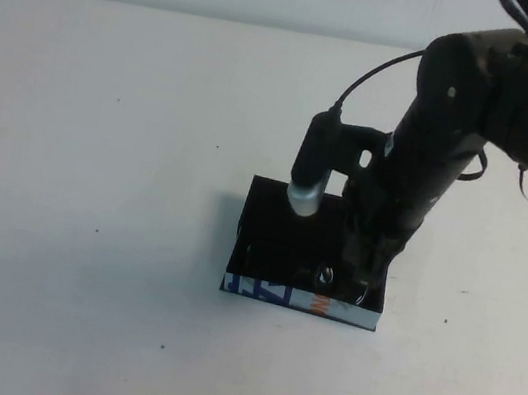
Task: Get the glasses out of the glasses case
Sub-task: Pick up the glasses from the glasses case
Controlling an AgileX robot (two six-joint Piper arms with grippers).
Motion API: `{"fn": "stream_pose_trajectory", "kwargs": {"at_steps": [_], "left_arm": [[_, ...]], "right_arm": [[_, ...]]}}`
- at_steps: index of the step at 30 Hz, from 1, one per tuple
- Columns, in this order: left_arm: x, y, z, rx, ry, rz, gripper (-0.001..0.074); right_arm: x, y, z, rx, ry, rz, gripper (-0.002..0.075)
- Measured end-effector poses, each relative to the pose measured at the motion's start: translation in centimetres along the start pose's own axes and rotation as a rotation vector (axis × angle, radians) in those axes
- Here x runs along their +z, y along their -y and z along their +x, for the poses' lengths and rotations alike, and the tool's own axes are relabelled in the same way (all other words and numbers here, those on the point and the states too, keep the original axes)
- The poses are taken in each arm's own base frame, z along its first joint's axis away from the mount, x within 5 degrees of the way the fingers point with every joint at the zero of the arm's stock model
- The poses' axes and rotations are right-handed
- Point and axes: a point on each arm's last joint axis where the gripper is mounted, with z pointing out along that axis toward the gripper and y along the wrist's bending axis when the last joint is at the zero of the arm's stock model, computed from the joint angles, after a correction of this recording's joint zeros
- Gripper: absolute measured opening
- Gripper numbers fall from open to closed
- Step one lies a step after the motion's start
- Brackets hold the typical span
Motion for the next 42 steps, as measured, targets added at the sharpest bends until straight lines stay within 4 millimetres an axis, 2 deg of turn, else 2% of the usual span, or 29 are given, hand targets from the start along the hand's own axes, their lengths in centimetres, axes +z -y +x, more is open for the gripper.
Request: {"fn": "stream_pose_trajectory", "kwargs": {"at_steps": [9, 11, 16, 19, 24, 35, 42], "left_arm": [[0.0, 0.0, 0.0, 0.0, 0.0, 0.0, -0.0004], [0.0, 0.0, 0.0, 0.0, 0.0, 0.0, -0.0004], [0.0, 0.0, 0.0, 0.0, 0.0, 0.0, -0.0004], [0.0, 0.0, 0.0, 0.0, 0.0, 0.0, -0.0004], [0.0, 0.0, 0.0, 0.0, 0.0, 0.0, -0.0004], [0.0, 0.0, 0.0, 0.0, 0.0, 0.0, -0.0004], [0.0, 0.0, 0.0, 0.0, 0.0, 0.0, -0.0004]], "right_arm": [[3.1, 0.6, -0.9, -0.006, -0.016, 0.017, 0.0004], [3.4, 0.8, -1.1, -0.004, 0.006, 0.034, 0.0049], [3.5, 1.0, -1.8, 0.004, 0.066, 0.066, 0.0264], [3.5, 1.0, -2.1, 0.006, 0.089, 0.077, 0.0328], [4.0, 0.9, -2.3, 0.015, 0.104, 0.067, 0.0351], [6.1, 1.2, -2.4, 0.025, 0.09, 0.044, 0.0353], [6.9, 1.3, -2.4, 0.031, 0.085, 0.033, 0.0324]]}}
